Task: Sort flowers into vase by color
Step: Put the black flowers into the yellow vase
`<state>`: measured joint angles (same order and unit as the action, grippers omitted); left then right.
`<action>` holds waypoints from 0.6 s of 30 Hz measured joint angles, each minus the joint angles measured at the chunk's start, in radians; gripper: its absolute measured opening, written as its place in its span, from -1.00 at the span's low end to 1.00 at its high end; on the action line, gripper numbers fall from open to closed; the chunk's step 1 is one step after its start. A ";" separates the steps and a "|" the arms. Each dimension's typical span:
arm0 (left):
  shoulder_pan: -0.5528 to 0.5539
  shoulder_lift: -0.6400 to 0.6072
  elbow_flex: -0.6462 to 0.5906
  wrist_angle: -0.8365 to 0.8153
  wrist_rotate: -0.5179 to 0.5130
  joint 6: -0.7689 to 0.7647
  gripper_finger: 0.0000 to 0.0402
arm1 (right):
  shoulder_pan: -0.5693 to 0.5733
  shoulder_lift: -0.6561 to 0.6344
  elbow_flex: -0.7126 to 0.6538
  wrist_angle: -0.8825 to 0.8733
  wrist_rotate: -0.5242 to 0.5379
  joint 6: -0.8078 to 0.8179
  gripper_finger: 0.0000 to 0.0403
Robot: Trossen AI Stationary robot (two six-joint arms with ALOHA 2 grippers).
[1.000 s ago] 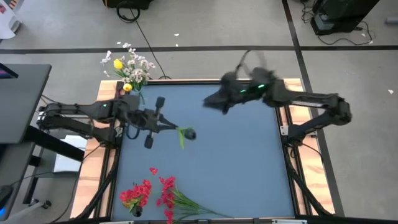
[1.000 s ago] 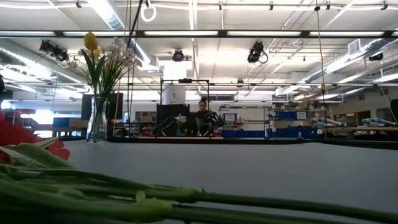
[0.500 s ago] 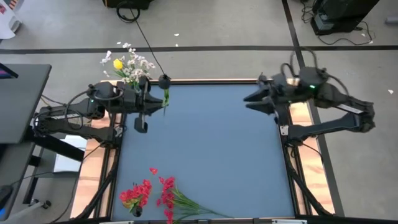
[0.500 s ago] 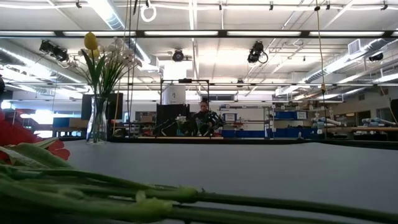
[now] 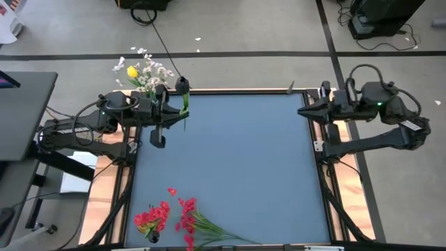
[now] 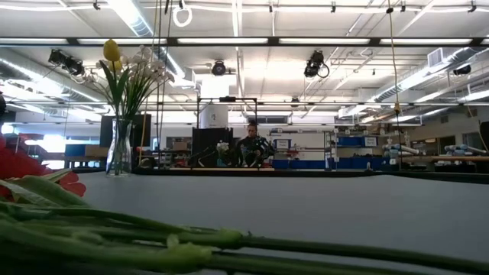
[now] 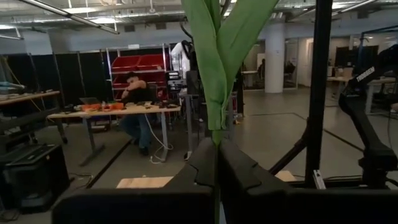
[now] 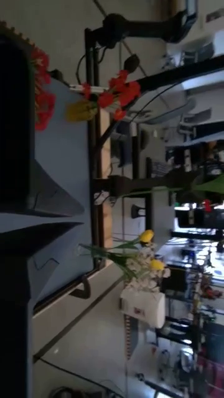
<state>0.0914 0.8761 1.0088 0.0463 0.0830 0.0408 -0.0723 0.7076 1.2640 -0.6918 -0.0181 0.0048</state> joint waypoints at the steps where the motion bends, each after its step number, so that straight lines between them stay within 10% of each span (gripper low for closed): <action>1: 0.000 0.000 0.000 0.000 -0.006 0.003 -0.96 | 0.000 -0.010 0.000 0.001 0.000 0.000 -0.86; 18: 0.000 -0.090 0.000 -0.107 0.036 0.000 -0.97 | 0.000 -0.038 0.000 0.010 0.026 0.026 -0.77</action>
<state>0.0914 0.7856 1.0088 -0.0611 0.1186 0.0410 -0.0721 0.6693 1.2640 -0.6819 0.0074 0.0311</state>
